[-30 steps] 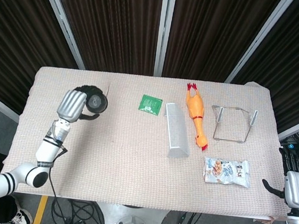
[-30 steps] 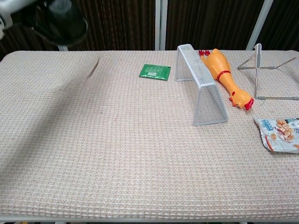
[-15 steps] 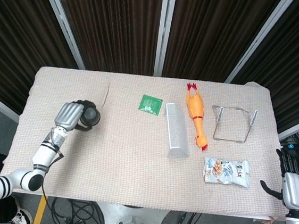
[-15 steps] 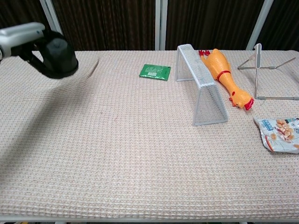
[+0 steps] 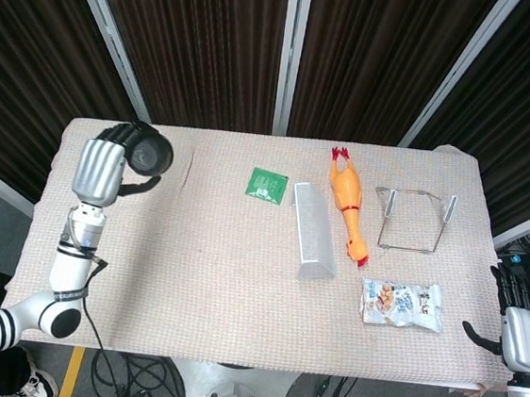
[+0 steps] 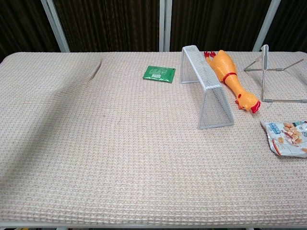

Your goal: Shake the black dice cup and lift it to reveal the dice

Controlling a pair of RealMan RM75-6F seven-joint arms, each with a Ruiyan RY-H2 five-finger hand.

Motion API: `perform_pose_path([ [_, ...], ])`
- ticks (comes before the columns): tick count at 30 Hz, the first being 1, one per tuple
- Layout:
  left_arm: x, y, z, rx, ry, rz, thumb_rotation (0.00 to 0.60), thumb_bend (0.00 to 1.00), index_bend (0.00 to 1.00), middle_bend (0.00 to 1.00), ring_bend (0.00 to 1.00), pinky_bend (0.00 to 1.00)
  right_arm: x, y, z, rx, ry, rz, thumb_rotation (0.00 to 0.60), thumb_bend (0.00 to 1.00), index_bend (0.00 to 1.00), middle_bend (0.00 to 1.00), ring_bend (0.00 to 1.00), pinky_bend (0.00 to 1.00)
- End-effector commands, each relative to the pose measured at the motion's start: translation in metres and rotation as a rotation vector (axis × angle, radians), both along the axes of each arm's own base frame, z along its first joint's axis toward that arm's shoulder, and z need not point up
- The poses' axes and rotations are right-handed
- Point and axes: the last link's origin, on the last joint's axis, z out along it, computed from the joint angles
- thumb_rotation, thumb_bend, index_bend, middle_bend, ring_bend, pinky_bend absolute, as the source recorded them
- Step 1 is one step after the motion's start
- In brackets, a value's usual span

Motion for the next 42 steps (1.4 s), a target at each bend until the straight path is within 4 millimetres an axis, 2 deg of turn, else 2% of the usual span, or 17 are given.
perform_pose_path([
  [1,-0.041,-0.001,-0.059,-0.391,0.169,0.161,0.6,0.26,0.48,0.46,0.33,0.4,0.0,0.0,-0.001,0.003,-0.001,0.0,0.6,0.1,0.0,0.0,0.0,0.0],
  [3,-0.06,-0.001,-0.077,-0.484,0.209,0.222,0.6,0.26,0.48,0.46,0.33,0.4,0.0,0.0,-0.002,0.005,0.0,0.0,0.6,0.1,0.0,0.0,0.0,0.0],
  [6,-0.065,0.005,-0.078,-0.502,0.195,0.247,0.6,0.26,0.49,0.46,0.33,0.4,0.0,-0.001,-0.002,0.008,-0.001,-0.002,0.6,0.1,0.0,0.0,0.0,0.0],
  [15,-0.035,0.016,-0.042,-0.386,0.124,0.169,0.6,0.26,0.49,0.46,0.33,0.4,-0.001,0.001,-0.002,0.007,-0.003,-0.001,0.6,0.1,0.0,0.0,0.0,0.0],
  [18,-0.027,0.018,-0.038,-0.371,0.105,0.144,0.6,0.26,0.49,0.46,0.33,0.4,0.0,0.001,-0.001,0.004,-0.002,0.001,0.6,0.1,0.0,0.0,0.0,0.0],
  [21,-0.014,0.016,-0.043,-0.411,0.051,0.107,0.6,0.26,0.49,0.46,0.33,0.4,0.0,0.001,-0.001,0.001,-0.002,-0.001,0.6,0.1,0.0,0.0,0.0,0.0],
  [25,0.022,-0.012,-0.061,-0.564,-0.014,-0.022,0.6,0.26,0.49,0.46,0.33,0.4,-0.002,0.001,-0.003,0.008,-0.003,-0.01,0.6,0.1,0.0,0.0,0.0,0.0],
  [30,0.067,-0.069,-0.085,-0.819,0.009,-0.238,0.6,0.26,0.49,0.46,0.33,0.4,-0.002,0.001,-0.004,0.013,-0.003,-0.008,0.6,0.1,0.0,0.0,0.0,0.0],
  [32,0.072,-0.072,-0.085,-0.839,0.023,-0.263,0.6,0.26,0.49,0.46,0.33,0.4,-0.003,0.001,-0.004,0.01,-0.003,-0.009,0.6,0.1,0.0,0.0,0.0,0.0],
  [35,0.063,-0.046,-0.081,-0.755,0.04,-0.202,0.6,0.26,0.49,0.47,0.33,0.41,-0.005,0.002,-0.002,0.006,-0.004,-0.014,0.6,0.1,0.0,0.0,0.0,0.0],
  [38,0.031,0.005,-0.076,-0.63,0.101,-0.021,0.6,0.26,0.49,0.47,0.33,0.41,-0.005,0.001,0.0,0.0,-0.008,-0.016,0.6,0.1,0.0,0.0,0.0,0.0],
  [39,0.014,0.028,-0.071,-0.587,0.12,0.072,0.6,0.26,0.49,0.47,0.33,0.41,-0.005,0.002,0.0,-0.003,-0.009,-0.015,0.6,0.1,0.0,0.0,0.0,0.0],
  [42,-0.019,0.072,-0.05,-0.465,0.136,0.256,0.6,0.26,0.49,0.47,0.33,0.41,-0.006,0.003,0.0,-0.007,-0.011,-0.018,0.6,0.1,0.0,0.0,0.0,0.0],
])
